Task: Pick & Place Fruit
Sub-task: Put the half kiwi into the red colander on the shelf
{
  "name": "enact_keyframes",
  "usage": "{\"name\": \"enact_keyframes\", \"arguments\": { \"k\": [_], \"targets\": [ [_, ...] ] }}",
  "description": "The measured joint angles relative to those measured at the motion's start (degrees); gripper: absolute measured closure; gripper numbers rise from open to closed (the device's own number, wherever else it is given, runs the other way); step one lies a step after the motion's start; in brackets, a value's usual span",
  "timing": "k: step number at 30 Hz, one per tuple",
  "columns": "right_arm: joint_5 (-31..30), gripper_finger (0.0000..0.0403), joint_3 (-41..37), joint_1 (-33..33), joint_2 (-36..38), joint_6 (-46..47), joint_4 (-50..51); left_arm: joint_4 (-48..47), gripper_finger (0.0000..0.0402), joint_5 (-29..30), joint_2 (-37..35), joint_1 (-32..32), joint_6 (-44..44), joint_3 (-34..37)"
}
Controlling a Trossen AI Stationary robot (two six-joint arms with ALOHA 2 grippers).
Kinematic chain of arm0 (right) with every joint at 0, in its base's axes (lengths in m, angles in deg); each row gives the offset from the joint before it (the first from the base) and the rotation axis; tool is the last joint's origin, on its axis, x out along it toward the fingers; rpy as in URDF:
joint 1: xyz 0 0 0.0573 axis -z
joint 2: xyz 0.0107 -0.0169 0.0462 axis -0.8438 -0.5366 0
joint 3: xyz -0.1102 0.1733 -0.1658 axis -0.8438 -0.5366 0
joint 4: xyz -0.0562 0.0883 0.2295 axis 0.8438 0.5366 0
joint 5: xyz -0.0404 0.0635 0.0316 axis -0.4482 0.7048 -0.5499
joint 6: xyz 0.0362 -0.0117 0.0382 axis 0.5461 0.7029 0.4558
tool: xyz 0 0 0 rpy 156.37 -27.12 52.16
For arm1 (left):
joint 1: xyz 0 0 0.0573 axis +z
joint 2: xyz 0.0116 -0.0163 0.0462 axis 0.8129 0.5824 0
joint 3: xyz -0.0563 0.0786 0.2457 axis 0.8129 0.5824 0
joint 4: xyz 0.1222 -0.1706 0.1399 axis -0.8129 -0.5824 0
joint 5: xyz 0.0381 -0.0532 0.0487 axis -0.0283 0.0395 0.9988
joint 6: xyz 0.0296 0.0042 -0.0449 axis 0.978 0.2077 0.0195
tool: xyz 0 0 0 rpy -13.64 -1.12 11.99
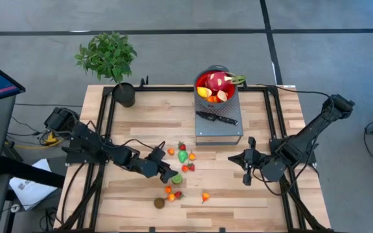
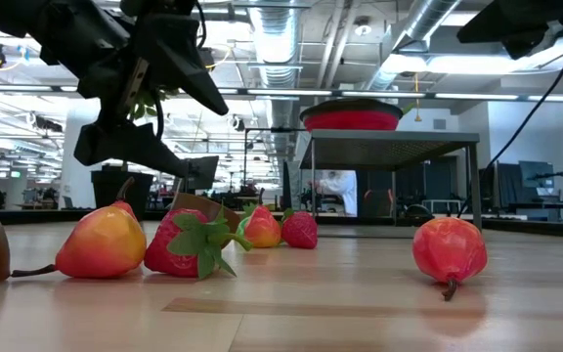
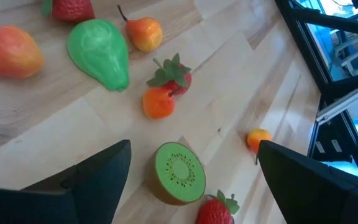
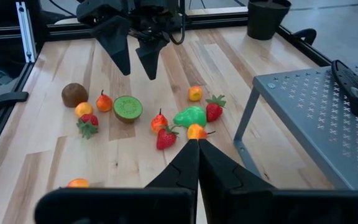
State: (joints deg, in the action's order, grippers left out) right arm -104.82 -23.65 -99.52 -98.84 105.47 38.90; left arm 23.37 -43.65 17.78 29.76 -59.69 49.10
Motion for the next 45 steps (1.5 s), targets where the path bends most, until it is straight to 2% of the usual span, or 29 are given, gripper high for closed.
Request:
{"name": "enact_keyframes", "arguments": {
  "k": [13, 26, 34, 40, 45],
  "targets": [
    [0.0, 0.0403, 0.0, 0.0, 0.0, -0.1, -0.1, 2.9, 0.0054, -0.5, 0.0, 0.6, -1.4, 0.0],
    [0.0, 0.0403, 0.0, 0.0, 0.0, 0.0, -0.1, 3.3, 0.0054, 2.6, 0.0, -0.1, -1.6, -3.3],
    [0.0, 0.0403, 0.0, 0.0, 0.0, 0.0, -0.1, 2.2, 0.0054, 9.0, 0.0, -2.4, -1.2, -6.0],
    [0.0, 0.0403, 0.0, 0.0, 0.0, 0.0, -0.1, 1.5, 0.0054, 13.3, 0.0, -4.2, 2.7, -8.1],
    [0.0, 0.0403, 0.0, 0.0, 0.0, 0.0, -0.1, 0.1, 0.0054, 14.3, 0.0, -4.3, 3.5, -8.9]
  ]
}}
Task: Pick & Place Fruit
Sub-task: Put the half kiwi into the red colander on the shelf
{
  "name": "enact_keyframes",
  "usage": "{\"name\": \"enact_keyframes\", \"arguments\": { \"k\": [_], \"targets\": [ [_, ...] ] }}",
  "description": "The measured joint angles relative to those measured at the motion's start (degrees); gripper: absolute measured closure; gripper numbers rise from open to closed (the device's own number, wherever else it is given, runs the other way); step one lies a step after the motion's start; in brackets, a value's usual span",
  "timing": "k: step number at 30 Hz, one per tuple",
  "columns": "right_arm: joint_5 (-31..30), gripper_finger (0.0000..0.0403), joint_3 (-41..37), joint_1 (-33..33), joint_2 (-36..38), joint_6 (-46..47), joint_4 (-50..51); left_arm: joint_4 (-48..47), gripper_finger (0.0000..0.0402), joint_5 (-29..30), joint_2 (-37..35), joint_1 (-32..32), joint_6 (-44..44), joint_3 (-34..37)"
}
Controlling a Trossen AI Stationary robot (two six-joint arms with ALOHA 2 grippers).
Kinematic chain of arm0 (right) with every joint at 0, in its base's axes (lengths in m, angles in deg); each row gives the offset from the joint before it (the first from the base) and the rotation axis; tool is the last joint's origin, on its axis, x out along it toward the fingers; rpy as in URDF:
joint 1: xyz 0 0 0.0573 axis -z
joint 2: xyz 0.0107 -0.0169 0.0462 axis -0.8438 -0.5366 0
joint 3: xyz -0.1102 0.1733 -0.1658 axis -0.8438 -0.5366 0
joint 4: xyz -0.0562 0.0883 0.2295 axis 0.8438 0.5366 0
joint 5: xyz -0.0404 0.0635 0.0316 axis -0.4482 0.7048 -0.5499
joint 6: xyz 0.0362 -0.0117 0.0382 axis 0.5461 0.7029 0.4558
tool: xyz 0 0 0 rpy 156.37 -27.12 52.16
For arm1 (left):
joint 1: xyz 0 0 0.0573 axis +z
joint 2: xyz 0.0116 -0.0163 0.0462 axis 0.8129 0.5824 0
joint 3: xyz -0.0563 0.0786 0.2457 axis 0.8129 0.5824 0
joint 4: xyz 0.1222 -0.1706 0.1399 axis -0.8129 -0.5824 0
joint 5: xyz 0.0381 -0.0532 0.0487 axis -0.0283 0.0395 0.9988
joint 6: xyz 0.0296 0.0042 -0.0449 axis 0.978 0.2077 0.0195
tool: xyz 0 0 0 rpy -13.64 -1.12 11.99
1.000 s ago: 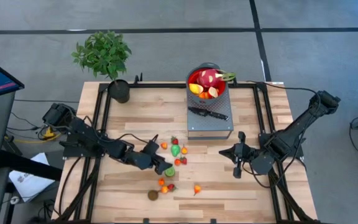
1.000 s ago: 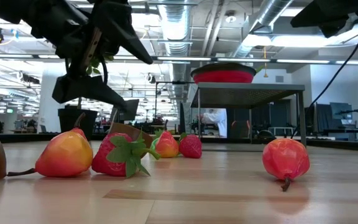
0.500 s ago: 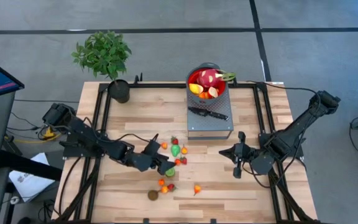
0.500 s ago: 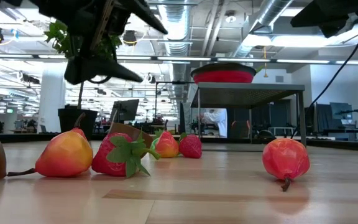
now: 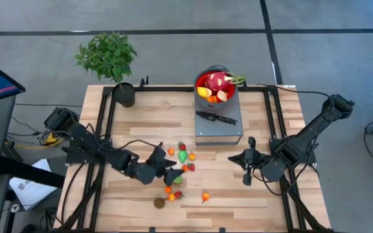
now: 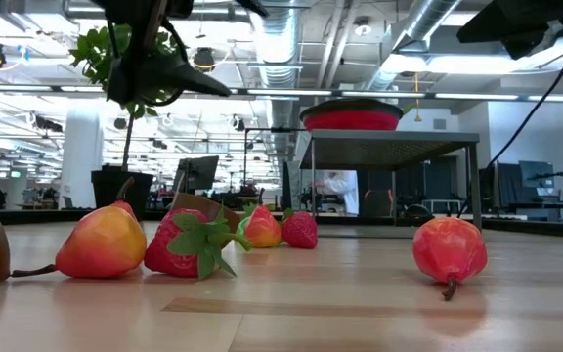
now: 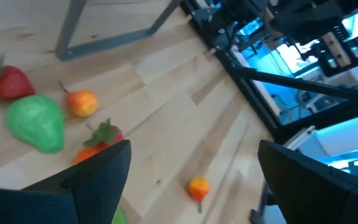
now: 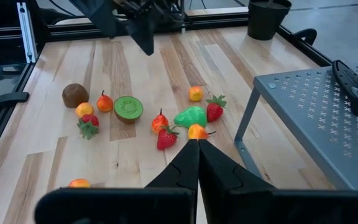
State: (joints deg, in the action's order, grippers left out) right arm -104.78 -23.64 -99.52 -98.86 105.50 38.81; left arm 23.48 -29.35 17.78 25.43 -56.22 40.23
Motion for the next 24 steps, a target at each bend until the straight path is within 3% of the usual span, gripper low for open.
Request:
{"name": "enact_keyframes", "arguments": {
  "k": [9, 15, 19, 24],
  "targets": [
    [0.0, 0.0403, 0.0, 0.0, 0.0, 0.0, 0.0, -1.6, 0.0054, 6.1, 0.8, -2.8, 5.2, -2.1],
    [0.0, 0.0403, 0.0, 0.0, 0.0, 0.0, -0.2, -2.5, 0.0054, 5.0, 7.3, -3.3, 9.4, -8.3],
    [0.0, 0.0403, 0.0, 0.0, 0.0, 0.0, -0.2, -10.5, 0.0054, 2.0, 11.9, -2.7, 9.5, -12.7],
    [0.0, 0.0403, 0.0, 0.0, 0.0, 0.0, -0.5, -23.7, 0.0054, 1.4, 12.4, -2.1, 6.7, -15.9]
  ]
}}
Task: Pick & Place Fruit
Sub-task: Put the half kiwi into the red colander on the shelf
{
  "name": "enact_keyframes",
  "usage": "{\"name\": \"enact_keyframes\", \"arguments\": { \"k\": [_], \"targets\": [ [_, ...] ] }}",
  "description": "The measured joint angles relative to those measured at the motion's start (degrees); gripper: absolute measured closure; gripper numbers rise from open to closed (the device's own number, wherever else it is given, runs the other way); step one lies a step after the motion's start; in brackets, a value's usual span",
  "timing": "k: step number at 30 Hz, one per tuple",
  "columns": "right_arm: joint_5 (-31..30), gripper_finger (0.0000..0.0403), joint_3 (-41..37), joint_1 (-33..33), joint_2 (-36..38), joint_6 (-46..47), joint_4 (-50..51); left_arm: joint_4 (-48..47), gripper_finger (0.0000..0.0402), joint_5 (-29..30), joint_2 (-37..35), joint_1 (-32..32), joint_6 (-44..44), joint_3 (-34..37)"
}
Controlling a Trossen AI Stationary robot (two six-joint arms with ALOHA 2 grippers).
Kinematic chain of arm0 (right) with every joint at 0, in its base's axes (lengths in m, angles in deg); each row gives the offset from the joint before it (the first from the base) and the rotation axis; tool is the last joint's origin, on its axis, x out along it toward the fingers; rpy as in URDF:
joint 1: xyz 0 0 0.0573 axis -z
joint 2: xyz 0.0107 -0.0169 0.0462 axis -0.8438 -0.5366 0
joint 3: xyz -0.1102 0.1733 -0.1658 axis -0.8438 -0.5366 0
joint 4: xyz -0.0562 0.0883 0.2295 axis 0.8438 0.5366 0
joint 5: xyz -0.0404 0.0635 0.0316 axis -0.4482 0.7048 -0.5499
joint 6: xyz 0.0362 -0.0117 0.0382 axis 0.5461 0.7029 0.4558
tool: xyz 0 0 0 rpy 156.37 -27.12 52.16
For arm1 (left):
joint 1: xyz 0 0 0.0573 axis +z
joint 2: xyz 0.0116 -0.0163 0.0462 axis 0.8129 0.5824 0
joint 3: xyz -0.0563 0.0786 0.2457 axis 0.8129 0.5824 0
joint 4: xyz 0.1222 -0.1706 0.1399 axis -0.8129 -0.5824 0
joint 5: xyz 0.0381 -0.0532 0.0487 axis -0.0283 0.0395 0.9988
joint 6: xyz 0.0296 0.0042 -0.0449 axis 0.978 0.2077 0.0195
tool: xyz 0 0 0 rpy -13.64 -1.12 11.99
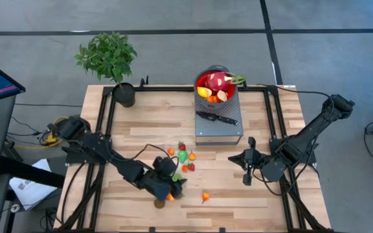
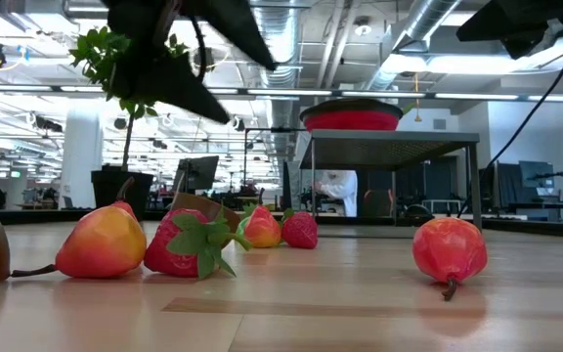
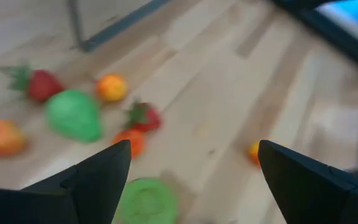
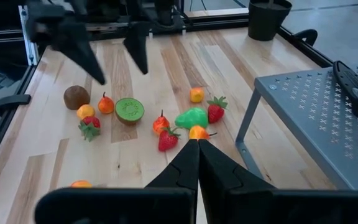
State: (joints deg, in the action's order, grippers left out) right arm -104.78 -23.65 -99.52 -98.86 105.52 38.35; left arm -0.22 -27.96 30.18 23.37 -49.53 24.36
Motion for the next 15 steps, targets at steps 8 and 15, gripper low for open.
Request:
{"name": "enact_keyframes", "arguments": {
  "k": [8, 15],
  "targets": [
    [0.0, 0.0403, 0.0, 0.0, 0.0, 0.0, 0.0, -7.5, 0.0054, -2.8, -1.3, 1.4, -1.3, 0.1],
    [0.0, 0.0403, 0.0, 0.0, 0.0, 0.0, 0.4, -6.4, 0.0054, -4.0, -2.1, 1.4, -1.1, 0.0]
  ]
}}
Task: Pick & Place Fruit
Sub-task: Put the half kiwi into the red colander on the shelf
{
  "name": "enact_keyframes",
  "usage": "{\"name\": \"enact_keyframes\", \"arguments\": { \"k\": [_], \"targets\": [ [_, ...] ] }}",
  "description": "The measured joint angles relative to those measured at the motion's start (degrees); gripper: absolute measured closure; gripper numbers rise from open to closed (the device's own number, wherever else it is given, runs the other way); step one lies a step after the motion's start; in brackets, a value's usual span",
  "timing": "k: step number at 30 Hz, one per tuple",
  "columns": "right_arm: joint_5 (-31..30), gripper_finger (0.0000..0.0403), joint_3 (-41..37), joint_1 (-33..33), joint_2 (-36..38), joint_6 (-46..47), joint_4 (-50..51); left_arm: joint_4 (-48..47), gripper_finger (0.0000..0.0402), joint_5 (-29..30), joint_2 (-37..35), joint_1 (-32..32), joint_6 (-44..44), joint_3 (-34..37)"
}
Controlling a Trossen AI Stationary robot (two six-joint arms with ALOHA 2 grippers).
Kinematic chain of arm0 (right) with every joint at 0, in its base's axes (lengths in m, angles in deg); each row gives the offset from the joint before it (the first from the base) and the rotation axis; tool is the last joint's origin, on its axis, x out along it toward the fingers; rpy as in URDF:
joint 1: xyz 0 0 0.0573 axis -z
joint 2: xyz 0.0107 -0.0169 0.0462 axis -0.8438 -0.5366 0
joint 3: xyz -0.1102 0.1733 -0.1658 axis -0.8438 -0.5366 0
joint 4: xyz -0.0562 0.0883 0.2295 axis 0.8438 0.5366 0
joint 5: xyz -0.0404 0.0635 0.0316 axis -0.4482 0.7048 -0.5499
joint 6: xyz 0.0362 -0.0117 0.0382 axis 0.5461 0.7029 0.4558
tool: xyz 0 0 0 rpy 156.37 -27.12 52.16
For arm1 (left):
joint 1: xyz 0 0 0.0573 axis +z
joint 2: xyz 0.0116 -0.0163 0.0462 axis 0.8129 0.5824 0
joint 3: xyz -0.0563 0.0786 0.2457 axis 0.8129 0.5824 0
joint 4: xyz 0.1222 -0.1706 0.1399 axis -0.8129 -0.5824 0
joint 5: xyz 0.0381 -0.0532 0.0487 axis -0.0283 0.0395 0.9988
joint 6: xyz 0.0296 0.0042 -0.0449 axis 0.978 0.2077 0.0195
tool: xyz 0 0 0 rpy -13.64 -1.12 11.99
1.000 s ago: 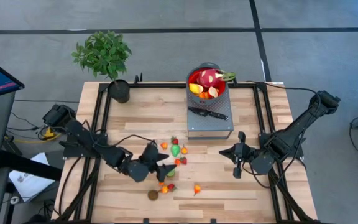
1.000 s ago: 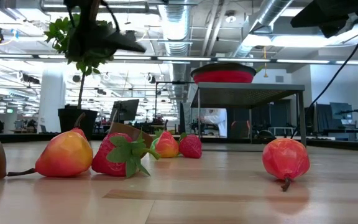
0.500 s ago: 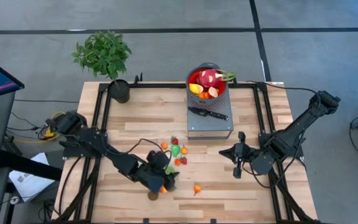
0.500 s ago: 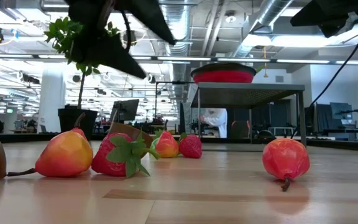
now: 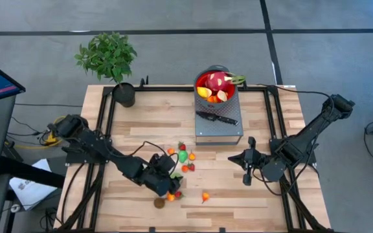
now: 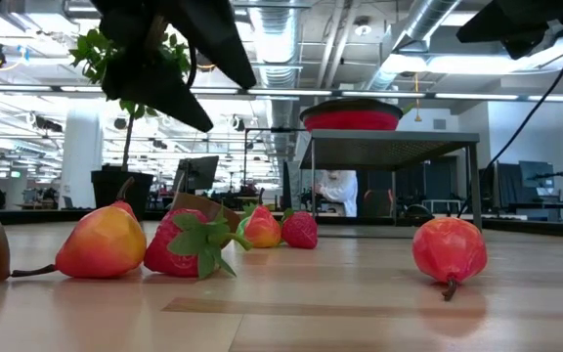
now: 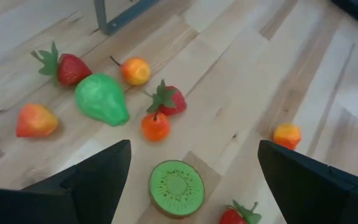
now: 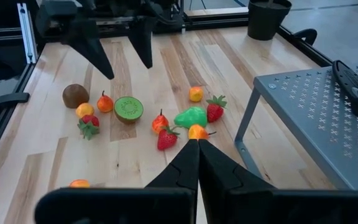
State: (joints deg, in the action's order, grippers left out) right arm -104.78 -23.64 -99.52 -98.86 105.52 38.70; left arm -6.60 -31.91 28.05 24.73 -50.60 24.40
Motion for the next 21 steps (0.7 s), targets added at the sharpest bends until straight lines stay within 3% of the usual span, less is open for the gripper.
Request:
{"name": "enact_keyframes", "arguments": {
  "k": [12, 21],
  "targets": [
    [0.0, 0.0403, 0.0, 0.0, 0.0, 0.0, 0.1, 1.4, 0.0054, 0.6, -6.8, 1.1, 0.0, 0.1],
    [0.0, 0.0403, 0.0, 0.0, 0.0, 0.0, -1.1, 1.7, 0.0054, 4.2, -10.1, 1.0, 8.8, 0.0]
  ]
}}
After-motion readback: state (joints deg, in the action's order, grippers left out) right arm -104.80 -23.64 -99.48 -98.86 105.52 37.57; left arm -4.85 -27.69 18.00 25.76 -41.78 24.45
